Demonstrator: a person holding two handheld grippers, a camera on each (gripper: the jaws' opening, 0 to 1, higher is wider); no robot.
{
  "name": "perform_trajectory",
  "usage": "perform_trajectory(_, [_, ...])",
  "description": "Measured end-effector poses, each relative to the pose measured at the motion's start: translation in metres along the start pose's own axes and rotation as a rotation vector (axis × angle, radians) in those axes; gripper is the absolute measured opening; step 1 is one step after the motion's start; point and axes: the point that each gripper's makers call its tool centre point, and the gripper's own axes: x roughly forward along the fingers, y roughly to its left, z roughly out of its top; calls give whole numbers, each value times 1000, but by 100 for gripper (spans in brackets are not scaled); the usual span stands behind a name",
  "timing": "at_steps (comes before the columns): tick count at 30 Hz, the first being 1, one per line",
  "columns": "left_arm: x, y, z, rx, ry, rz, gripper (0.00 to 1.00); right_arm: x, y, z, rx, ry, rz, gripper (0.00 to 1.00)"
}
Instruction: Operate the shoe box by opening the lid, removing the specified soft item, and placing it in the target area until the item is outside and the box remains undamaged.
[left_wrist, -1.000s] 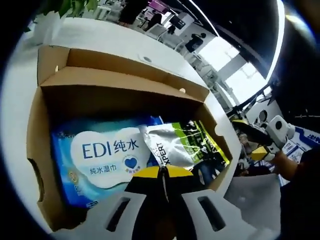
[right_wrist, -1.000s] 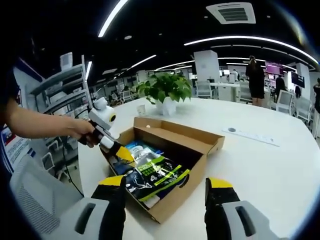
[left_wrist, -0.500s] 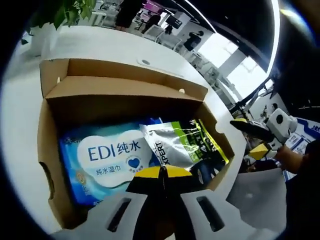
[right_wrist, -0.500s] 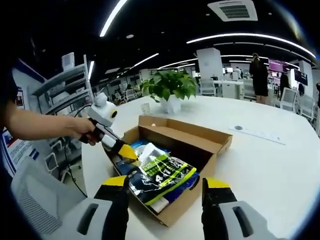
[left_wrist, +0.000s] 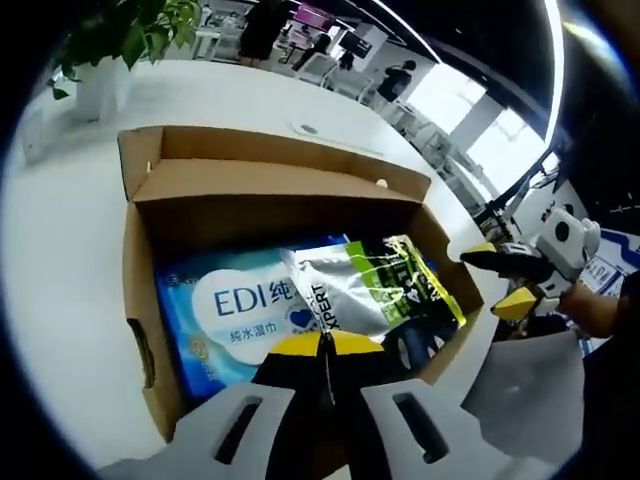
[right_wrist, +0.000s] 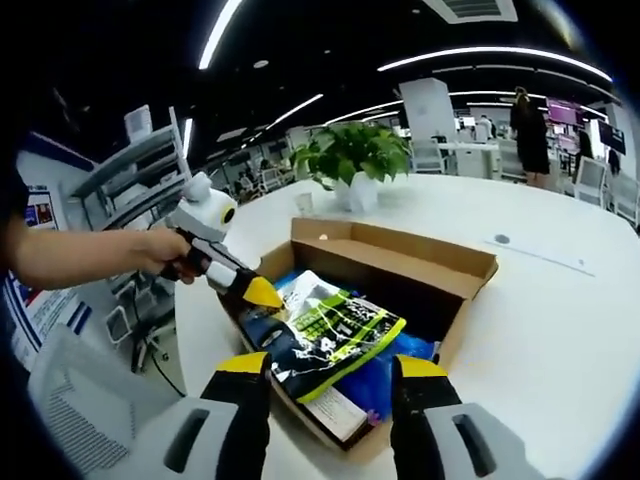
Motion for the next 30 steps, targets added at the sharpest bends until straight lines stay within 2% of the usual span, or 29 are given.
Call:
perform_trajectory(5, [-2, 5, 1, 7, -1, 17, 0, 10, 3, -1, 17, 38, 21, 38])
perform_trajectory(12, [-3, 7, 1, 20, -1, 27, 0, 25, 0, -2, 50, 97, 27, 38])
perform_trajectory(24, [-3, 7, 1, 27, -4, 30, 0, 42, 0, -20, 63, 231, 21, 36])
perform_trajectory(27, [-3, 7, 1, 28, -8, 29, 0, 43, -1, -19, 49, 234, 18, 33])
perform_trajectory(30, [-4, 7, 1, 30, -8, 30, 0, 45, 2, -21, 70, 250, 30, 33])
